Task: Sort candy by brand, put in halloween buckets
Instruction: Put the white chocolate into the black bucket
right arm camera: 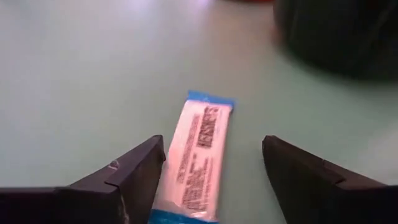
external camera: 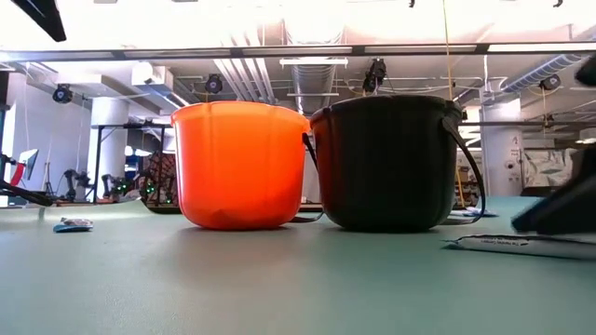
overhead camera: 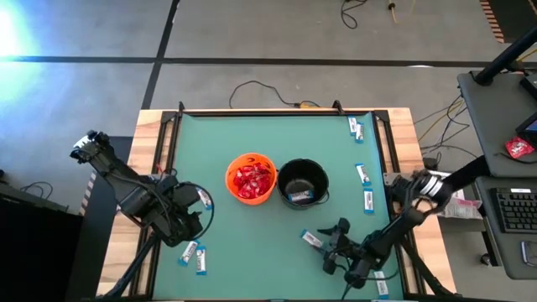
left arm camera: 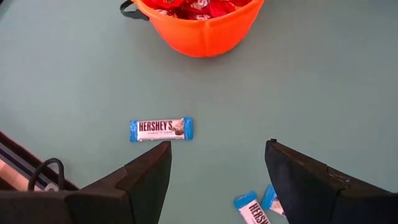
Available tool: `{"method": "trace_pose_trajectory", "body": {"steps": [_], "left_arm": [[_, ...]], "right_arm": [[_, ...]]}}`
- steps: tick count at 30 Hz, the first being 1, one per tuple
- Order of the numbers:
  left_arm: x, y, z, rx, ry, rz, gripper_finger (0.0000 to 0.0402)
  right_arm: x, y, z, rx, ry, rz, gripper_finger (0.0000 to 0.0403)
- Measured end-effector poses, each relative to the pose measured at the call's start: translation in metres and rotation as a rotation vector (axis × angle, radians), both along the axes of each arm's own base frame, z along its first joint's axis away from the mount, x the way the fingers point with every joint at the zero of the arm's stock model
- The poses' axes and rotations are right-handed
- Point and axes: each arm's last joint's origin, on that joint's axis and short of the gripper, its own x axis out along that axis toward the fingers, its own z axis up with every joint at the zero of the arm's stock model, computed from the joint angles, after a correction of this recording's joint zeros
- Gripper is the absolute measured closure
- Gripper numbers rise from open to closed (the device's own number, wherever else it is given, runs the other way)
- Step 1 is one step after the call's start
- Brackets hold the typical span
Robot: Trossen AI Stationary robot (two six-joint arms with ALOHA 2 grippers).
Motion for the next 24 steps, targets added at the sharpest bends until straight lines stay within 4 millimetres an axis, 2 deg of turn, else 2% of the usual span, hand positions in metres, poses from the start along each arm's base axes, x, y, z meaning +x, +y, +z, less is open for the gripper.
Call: {"method": "trace_pose_trajectory", "body": {"steps": [5,10,16,24], "left_arm": [[0.0,0.002,0.0,0.01,0.011,0.008,0.0159],[0.002,0.005,0.0,0.01,0.01,0.023,0.0159],[0.003,0.006,0.0,0.015,0.013,0.018,0.0159],[0.003,0.006,0.0,0.022,0.007,0.019,0.0159]], "right_arm": [[0.007,0.004,-0.023,-0.002,-0.071,-0.024,0.0162],[0.012,-0.002,-0.035,-0.067,-0.096,-0.071,0.0182],[0.019,-0.008,-0.037,-0.118,-0.033,-0.045,0.0211],[0.022,-0.012,-0.039,-0.092,0.013,-0.033,0.0261]]}}
